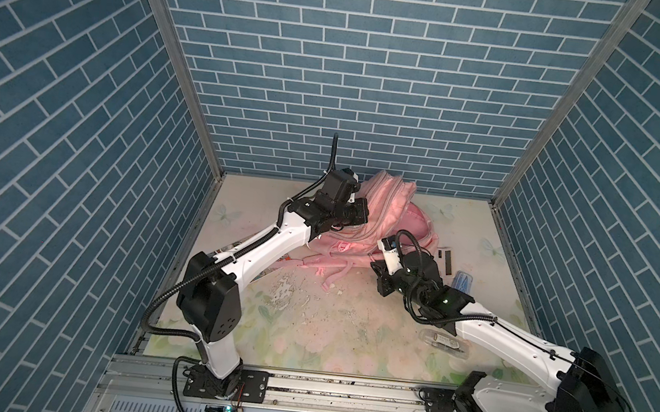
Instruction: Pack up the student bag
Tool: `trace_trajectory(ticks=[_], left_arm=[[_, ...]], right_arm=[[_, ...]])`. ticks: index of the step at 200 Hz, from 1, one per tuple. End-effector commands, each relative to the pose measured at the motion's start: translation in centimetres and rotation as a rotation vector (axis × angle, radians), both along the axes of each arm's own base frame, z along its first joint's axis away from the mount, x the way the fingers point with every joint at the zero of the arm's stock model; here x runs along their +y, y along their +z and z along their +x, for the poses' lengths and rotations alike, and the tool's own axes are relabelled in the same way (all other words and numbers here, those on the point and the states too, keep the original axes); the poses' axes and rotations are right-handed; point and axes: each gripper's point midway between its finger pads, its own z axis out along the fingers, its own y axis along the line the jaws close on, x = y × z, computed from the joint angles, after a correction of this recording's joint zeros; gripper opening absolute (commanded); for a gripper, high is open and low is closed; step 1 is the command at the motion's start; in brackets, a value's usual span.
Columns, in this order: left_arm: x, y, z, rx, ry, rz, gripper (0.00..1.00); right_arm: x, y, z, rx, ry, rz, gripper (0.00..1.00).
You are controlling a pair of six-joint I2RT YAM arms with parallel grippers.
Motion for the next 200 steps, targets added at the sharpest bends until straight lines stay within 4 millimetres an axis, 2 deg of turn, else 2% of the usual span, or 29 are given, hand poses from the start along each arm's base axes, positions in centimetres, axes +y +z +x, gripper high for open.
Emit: trace_trajectory(ticks=[1, 17, 54, 85, 162, 200], left_arm=[[-1.3, 10.3, 1.7, -0.234, -0.011, -0.219, 0.0], [-1.6, 10.7, 2.0, -0.238, -0.019, -0.221, 0.0], [-1.7, 13.0, 2.9, -0.306, -0.084, -0.188, 0.0], [-2.2, 14.7, 2.5, -0.354, -0.151, -0.177, 0.0], [-2.6, 14.9, 2.5, -0.352, -0.174, -0.165, 0.0], [-2.6, 15.6, 2.4, -0.35, -0.17, -0.19, 0.0]], right_arm=[[1.4, 1.7, 0.7, -0.098, 0.003, 0.06, 0.0], [2.3, 1.5, 0.7, -0.118, 0.018, 0.044, 0.0], [4.7, 0.8, 1.1, -0.145, 0.027, 0.043, 0.0], [6.8, 0.6, 1.2, -0.161, 0.046, 0.024, 0.0], [9.2, -0.6, 2.4, -0.128, 0.051, -0.016, 0.0], [10.3, -0.3, 2.8, -0.122, 0.05, 0.022, 0.0]])
